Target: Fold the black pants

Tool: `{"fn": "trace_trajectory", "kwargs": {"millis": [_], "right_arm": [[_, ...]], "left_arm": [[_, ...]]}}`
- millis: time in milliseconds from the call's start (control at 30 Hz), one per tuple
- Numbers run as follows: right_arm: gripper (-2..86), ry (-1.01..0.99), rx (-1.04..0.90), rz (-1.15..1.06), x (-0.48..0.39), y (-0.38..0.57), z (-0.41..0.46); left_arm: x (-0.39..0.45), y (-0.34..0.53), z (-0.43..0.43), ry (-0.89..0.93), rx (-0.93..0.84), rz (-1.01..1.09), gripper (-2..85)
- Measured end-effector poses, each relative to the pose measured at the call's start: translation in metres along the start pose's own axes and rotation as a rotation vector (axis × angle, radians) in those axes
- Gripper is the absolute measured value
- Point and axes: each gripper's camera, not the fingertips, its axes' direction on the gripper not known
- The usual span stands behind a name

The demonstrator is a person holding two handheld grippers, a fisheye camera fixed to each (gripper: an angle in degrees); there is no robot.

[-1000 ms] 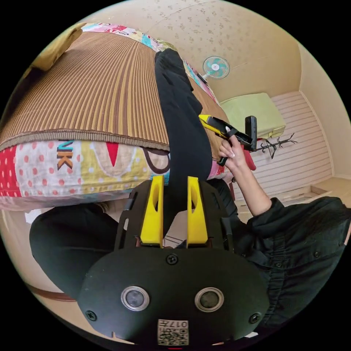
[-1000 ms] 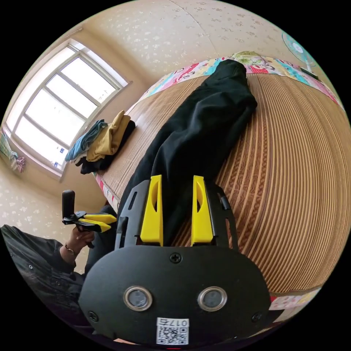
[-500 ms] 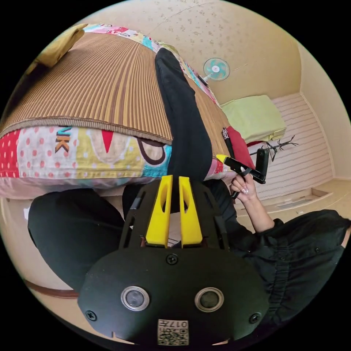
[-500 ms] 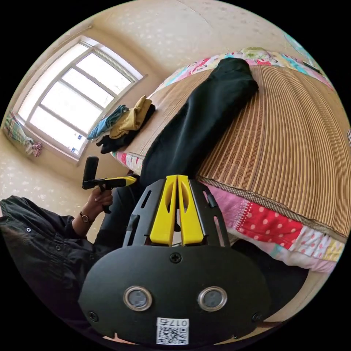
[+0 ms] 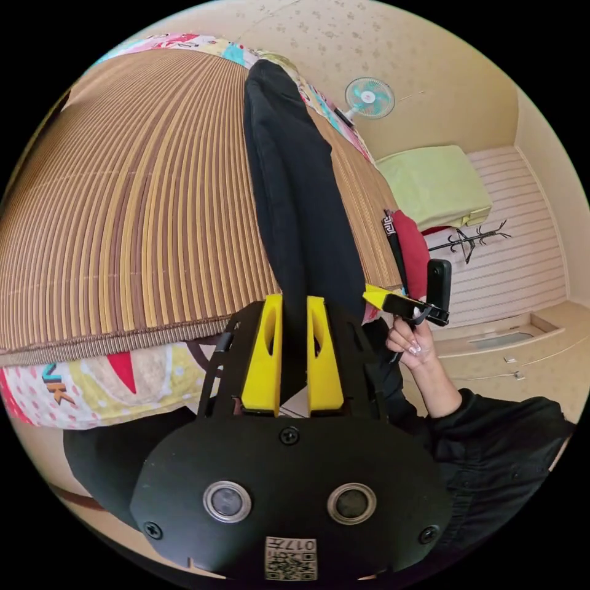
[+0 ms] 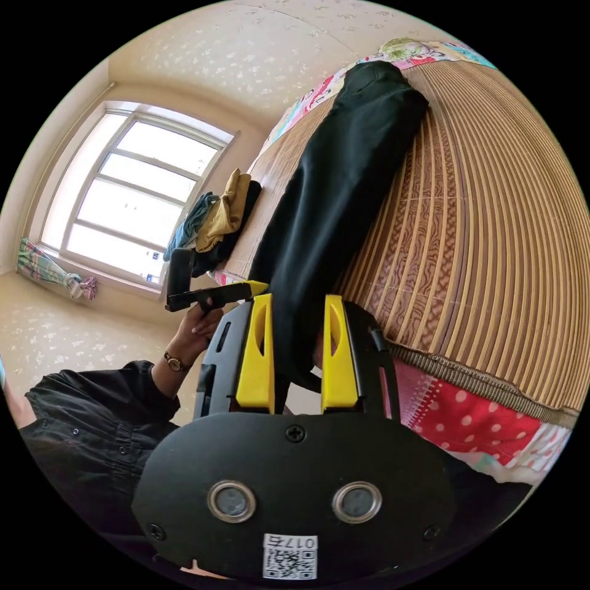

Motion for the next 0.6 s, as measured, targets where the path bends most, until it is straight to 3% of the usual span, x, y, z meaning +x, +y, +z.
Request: {"fn": "trace_trajectory", "kwargs": {"millis": [167, 233, 333, 400, 600], "right_arm": [[5.3, -0.054, -0.167, -0.142, -0.013, 0.025, -0.024], [5.5, -0.054, -0.159, -0.139, -0.010, 0.037, -0.036], [7.8, -0.107, -0.151, -0.018, 0.023, 0.045, -0.042], [10.2, -0.242, -0.112, 0.027, 0.041, 0.048, -0.044], [5.6, -0.306, -0.065, 0.005, 0.026, 0.054, -0.039]], "left_arm": [[0.025, 0.035, 0.012, 0.095, -0.129, 0.065, 5.2], [0.024, 0.047, 0.012, 0.100, -0.152, 0.058, 6.2], [0.006, 0.062, 0.001, 0.059, -0.051, -0.021, 9.5], [-0.001, 0.065, -0.006, 0.082, 0.021, -0.017, 10.5], [0.014, 0.061, 0.019, 0.105, -0.083, 0.066, 8.2]]}}
